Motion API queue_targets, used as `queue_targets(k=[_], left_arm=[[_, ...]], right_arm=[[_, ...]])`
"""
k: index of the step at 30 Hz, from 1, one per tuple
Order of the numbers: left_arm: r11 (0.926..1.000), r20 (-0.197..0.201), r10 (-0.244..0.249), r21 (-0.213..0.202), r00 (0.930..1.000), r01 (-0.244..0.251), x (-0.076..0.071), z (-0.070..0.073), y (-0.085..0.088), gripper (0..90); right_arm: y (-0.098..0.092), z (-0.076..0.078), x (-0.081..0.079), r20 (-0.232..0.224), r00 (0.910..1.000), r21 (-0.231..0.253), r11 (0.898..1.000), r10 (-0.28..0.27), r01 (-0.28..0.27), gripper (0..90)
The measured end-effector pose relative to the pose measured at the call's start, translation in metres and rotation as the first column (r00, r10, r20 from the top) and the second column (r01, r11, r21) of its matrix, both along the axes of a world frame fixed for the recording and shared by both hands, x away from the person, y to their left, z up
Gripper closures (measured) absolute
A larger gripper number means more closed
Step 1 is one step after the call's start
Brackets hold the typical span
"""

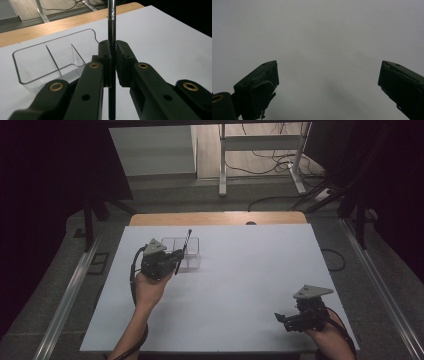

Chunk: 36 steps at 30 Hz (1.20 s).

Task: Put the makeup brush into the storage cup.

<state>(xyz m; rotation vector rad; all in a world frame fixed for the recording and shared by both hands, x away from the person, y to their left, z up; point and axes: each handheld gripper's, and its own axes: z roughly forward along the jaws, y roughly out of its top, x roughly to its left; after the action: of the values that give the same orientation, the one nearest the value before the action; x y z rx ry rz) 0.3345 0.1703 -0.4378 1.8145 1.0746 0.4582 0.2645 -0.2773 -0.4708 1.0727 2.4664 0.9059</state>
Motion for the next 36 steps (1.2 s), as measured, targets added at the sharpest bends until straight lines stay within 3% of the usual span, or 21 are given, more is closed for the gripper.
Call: queue_targets(k=[19, 36], left_arm=[[0.9990, 0.034, 0.040, -0.020, 0.9986, -0.039, 0.019, 0.003, 0.008, 83.8], [0.9974, 0.038, 0.063, -0.037, 0.9973, -0.062, 0.033, 0.002, 0.012, 83.9]], right_arm=[[0.000, 0.000, 0.000, -0.005, 1.0000, 0.002, 1.000, 0.001, -0.001, 3.4], [0.000, 0.000, 0.000, -0.007, 1.0000, 0.005, 1.000, -0.001, 0.001, 3.4]])
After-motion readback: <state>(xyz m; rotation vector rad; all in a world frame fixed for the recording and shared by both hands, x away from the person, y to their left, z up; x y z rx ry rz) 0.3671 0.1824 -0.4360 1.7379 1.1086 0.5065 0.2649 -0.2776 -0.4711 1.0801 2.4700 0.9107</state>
